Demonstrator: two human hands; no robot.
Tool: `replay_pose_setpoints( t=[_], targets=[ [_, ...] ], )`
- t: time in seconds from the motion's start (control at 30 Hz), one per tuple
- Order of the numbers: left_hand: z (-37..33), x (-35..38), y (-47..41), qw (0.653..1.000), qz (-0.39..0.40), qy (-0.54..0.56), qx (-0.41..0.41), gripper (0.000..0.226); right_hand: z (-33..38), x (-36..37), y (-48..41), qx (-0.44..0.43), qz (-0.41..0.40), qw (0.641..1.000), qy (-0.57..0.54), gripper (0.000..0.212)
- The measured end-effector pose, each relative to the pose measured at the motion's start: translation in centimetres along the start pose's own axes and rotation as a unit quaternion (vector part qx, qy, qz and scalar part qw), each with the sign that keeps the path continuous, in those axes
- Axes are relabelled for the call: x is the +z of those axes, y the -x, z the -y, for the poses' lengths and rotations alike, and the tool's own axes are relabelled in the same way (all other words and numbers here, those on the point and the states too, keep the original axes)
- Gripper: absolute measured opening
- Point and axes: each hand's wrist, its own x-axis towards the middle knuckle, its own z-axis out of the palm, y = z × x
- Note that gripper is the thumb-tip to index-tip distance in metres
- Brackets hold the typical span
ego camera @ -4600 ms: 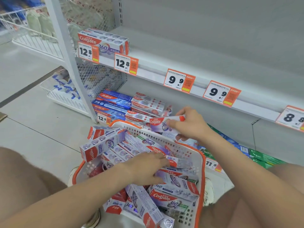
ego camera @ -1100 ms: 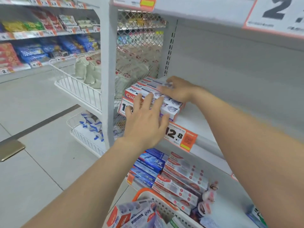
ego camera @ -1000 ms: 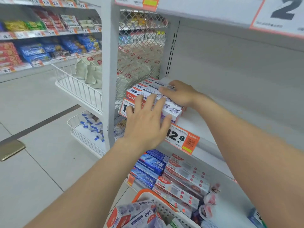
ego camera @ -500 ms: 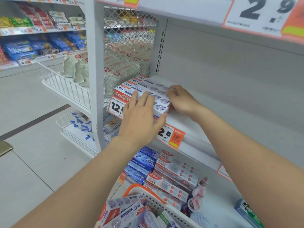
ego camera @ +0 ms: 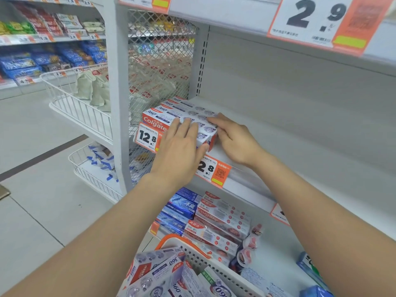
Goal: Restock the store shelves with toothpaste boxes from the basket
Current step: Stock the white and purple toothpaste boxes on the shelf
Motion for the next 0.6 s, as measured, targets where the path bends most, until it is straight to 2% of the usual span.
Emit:
replay_pose_setpoints(
  t=[0.13,0.37,0.53,0.6],
  targets=[
    [-0.7,-0.6,0.2,1.000,-0.011,0.009,0.018,0.057,-0.9,-0.4,0.4,0.007,0.063,0.998,-0.009,0.052],
    [-0.6,0.1,-0.2,1.000,-0.020,-0.008,0.019,0.054,-0.6,-0.1,0.1,0.003,0.027,1.000,0.005,0.048],
    [-0.8,0.1,-0.2,1.000,0.011,0.001,-0.024,0.050,-1.1,-0.1,-0.2,-0.008,0.017,1.000,0.012,0.046],
    [-1.0,-0.1,-0.1,0.999,0.014,0.005,-0.039,0.049,-1.7,-0.2,-0.5,0.014,-0.009,1.000,-0.017,0.045]
  ],
)
